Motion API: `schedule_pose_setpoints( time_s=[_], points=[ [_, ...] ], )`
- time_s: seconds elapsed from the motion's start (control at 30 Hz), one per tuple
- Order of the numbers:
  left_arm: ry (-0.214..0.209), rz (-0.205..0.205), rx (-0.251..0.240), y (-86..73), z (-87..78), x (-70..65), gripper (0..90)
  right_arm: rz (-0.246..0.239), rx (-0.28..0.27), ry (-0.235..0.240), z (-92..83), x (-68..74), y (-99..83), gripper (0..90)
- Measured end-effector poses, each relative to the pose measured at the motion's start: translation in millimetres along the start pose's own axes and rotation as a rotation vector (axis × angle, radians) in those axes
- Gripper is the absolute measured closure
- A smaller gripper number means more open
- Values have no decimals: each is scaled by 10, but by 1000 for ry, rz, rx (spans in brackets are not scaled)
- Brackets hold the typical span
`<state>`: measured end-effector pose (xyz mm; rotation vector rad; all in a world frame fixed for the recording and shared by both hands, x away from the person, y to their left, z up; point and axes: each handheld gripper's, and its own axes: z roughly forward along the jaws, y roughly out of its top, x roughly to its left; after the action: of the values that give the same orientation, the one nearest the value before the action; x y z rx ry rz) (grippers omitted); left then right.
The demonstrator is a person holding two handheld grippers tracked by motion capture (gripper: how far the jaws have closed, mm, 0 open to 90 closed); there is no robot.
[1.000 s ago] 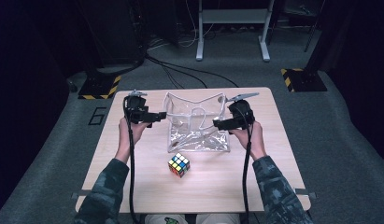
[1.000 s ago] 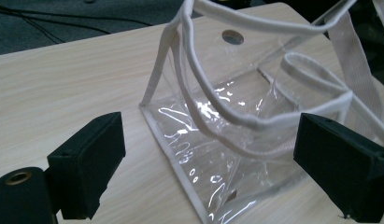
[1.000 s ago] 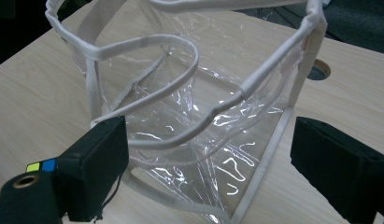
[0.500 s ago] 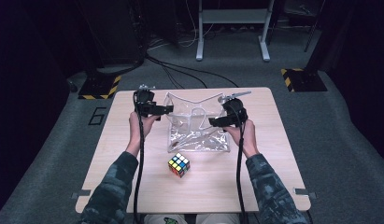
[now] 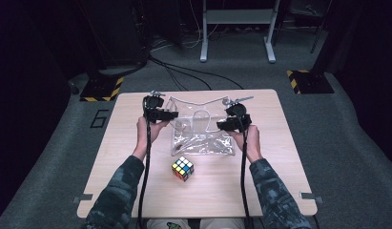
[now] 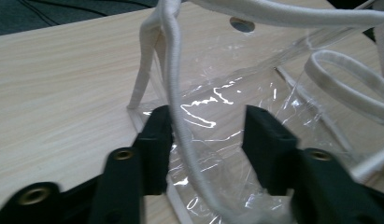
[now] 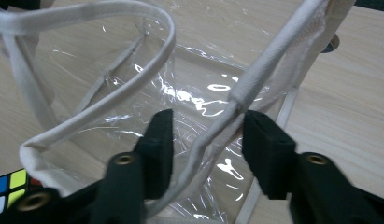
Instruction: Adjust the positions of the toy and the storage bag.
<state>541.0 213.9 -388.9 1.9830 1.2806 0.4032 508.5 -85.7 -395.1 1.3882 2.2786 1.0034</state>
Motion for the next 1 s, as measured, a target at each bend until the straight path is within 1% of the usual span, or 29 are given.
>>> schedule_pose_setpoints(
  time_s=[0.03,0.07,0.1,0.13,0.2,0.23,0.3,0.33,0.4,0.43,0.47,0.5,0.53,0.57,0.6,0.67,0.7,0.8,0.83,0.9,0.93,0.97,1.0],
  points=[
    [20,15,4,-11,4,-1,688,-1,1,-7,7,1,-8,667],
    [32,11,3,-23,6,-2,738,4,0,-15,11,9,-14,720],
    [51,6,6,-35,6,1,781,-15,2,-27,14,10,-20,775],
    [61,5,5,-40,4,7,834,-28,4,-45,16,21,-24,822],
    [68,2,3,-54,-5,18,880,-26,3,-70,18,43,-23,870],
    [76,8,1,-55,-4,11,882,-29,3,-73,13,42,-21,878],
    [97,38,3,-47,-5,-9,885,-39,-1,-77,7,22,-15,883],
    [110,51,6,-41,-8,-15,886,-36,2,-78,-1,16,-12,884],
    [125,75,12,-32,-24,-4,887,-44,3,-89,-22,-7,-5,887],
    [128,77,10,-30,-37,14,887,-37,7,-93,-42,-17,0,888],
    [135,86,10,-28,-56,34,888,-47,5,-103,-62,-41,4,888],
    [135,86,10,-28,-56,34,890,-44,1,-113,-90,-66,5,889],
    [170,103,15,-20,-103,79,889,-48,-4,-123,-117,-101,6,889],
    [186,107,13,-18,-124,115,890,-41,-5,-136,-151,-129,6,890],
    [190,107,17,-16,-142,151,889,-42,-12,-145,-187,-171,3,890],
    [205,118,14,-15,-167,190,889,-15,-16,-148,-263,-239,5,891],
    [211,128,18,-10,-180,199,889,-23,-23,-164,-291,-267,4,891],
    [234,147,18,19,-220,223,890,-14,-12,-194,-349,-340,-11,892],
    [234,152,15,32,-241,242,890,-5,-13,-192,-372,-379,-23,892],
    [237,164,14,63,-285,258,891,18,-16,-175,-413,-444,-48,892],
    [239,168,15,79,-299,257,890,25,-18,-170,-422,-461,-56,892],
    [246,174,15,92,-308,256,891,21,-19,-174,-424,-459,-59,892],
    [243,170,14,102,-318,269,890,22,-17,-175,-423,-449,-58,892]
  ],
)
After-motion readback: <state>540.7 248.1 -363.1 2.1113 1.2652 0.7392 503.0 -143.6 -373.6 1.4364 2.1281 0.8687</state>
